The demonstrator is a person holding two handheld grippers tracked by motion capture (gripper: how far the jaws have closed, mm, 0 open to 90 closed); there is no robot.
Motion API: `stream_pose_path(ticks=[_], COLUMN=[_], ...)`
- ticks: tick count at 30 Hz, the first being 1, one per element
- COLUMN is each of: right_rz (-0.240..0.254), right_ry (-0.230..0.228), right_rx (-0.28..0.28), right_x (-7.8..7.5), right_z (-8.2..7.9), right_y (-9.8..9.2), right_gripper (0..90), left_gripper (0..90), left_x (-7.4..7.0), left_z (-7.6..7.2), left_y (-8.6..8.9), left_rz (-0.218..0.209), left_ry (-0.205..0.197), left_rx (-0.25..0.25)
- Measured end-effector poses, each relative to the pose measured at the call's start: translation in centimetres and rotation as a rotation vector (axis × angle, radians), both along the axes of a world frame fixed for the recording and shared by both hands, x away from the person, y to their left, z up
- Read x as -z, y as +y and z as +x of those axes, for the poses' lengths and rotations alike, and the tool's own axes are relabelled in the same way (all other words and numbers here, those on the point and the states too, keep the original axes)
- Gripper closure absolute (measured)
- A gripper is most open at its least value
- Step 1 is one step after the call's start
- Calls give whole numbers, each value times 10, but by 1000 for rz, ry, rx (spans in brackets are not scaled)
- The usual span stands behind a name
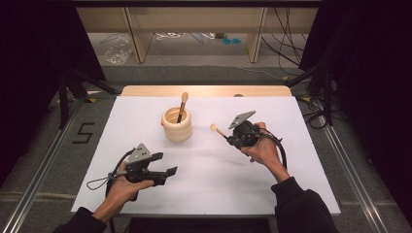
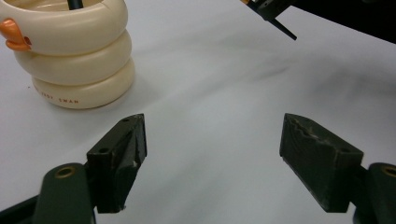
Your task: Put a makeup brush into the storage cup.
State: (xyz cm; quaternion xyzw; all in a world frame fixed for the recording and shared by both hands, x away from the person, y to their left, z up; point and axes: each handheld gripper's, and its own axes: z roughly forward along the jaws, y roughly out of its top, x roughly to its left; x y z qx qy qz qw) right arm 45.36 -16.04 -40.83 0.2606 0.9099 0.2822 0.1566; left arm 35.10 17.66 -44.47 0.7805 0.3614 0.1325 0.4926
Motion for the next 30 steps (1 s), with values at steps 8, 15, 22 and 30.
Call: stream_pose_path(ticks=[8,15,22,30], right_rz=[54,116,136,202], right_ry=[-42,-61,-89,-84], right_rx=[10,6,15,7], right_x=[-1,-4,-10,-20], right_z=[5,13,16,19], right_y=[-1,1,5,11], right_gripper=[833,833,833,833], left_gripper=[230,230,230,231], left_x=[0,0,0,0], left_z=[1,1,1,2], left_y=[0,0,1,1], left_rz=[0,0,2,7], left_ry=[2,0,-3,-7], left_rx=[-1,-2,-2,-1])
